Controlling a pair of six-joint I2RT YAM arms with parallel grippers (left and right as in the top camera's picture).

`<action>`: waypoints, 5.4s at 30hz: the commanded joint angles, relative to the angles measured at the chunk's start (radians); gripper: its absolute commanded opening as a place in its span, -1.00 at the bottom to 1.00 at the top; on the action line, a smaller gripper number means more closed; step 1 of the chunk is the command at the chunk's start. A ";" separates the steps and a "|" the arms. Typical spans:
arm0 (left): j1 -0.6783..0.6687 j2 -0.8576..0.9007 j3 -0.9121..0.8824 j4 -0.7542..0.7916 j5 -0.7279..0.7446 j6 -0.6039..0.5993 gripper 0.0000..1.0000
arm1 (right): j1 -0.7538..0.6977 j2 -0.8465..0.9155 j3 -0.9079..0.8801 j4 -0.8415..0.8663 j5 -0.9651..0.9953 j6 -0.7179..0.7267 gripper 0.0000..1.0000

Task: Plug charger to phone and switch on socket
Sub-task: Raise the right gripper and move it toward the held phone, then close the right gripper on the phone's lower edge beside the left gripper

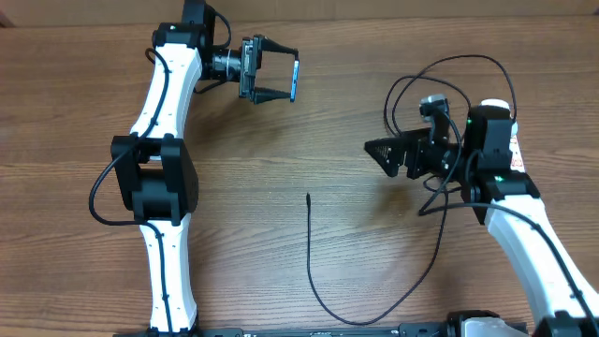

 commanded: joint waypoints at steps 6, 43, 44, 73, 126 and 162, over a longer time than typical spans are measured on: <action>-0.008 -0.002 0.035 -0.001 -0.032 0.007 -0.92 | 0.004 0.012 0.034 0.128 -0.349 0.125 1.00; -0.036 -0.002 0.035 0.090 -0.233 -0.042 -0.91 | 0.042 0.080 0.080 0.492 -0.049 0.660 1.00; -0.036 -0.002 0.035 0.090 -0.233 -0.042 -0.91 | 0.050 0.100 0.094 0.492 -0.049 0.660 1.00; -0.046 -0.002 0.035 0.096 -0.358 -0.063 -0.92 | 0.205 0.244 0.179 0.302 0.202 0.535 1.00; -0.182 -0.182 0.038 0.097 -0.538 -0.034 -0.92 | 0.305 0.244 0.383 0.050 0.444 0.483 0.91; -0.271 -0.186 0.038 0.101 -0.490 -0.083 -0.92 | 0.305 0.275 0.383 0.036 0.554 0.543 0.61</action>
